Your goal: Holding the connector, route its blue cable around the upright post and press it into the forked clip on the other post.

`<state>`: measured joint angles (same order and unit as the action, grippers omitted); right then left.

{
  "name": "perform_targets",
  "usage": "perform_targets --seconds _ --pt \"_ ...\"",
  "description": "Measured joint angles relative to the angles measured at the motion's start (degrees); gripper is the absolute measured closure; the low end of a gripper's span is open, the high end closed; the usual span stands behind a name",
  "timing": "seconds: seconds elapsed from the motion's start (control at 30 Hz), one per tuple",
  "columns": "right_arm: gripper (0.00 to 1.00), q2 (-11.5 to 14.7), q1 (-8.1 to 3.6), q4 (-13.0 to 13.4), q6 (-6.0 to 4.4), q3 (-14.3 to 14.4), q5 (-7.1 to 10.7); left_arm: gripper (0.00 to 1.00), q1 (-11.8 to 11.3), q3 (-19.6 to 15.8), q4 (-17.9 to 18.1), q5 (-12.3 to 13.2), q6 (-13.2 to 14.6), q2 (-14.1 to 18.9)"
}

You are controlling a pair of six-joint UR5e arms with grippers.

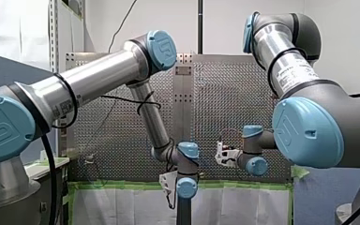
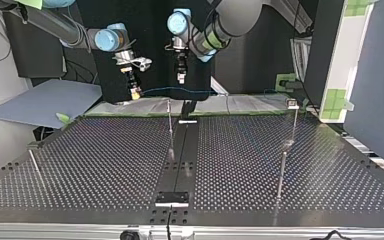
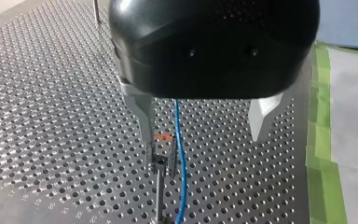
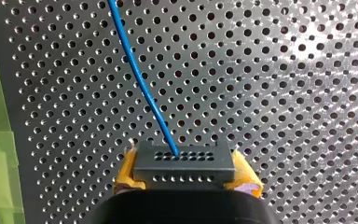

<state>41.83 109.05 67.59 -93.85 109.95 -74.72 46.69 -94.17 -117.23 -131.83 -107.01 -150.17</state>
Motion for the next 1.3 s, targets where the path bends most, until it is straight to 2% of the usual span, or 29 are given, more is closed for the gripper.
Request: perform_targets --seconds 0.4,0.97,1.2,1.3 --pt "1.0 0.0 -0.18 -0.1 0.0 0.0 -0.32 0.01 -0.6 1.4 5.7 0.2 1.2 -1.1" --pt "1.0 0.0 -0.32 -0.1 0.0 -0.1 -0.87 0.01 -1.0 2.6 13.1 -1.0 1.5 -3.5" --pt "1.0 0.0 -0.31 -0.1 0.0 -0.1 -0.88 0.01 -1.0 3.6 14.2 -1.1 1.9 -4.7" --pt "1.0 0.0 -0.31 -0.2 0.0 -0.1 -0.88 0.01 -0.9 4.0 14.7 -1.9 2.0 -5.5"
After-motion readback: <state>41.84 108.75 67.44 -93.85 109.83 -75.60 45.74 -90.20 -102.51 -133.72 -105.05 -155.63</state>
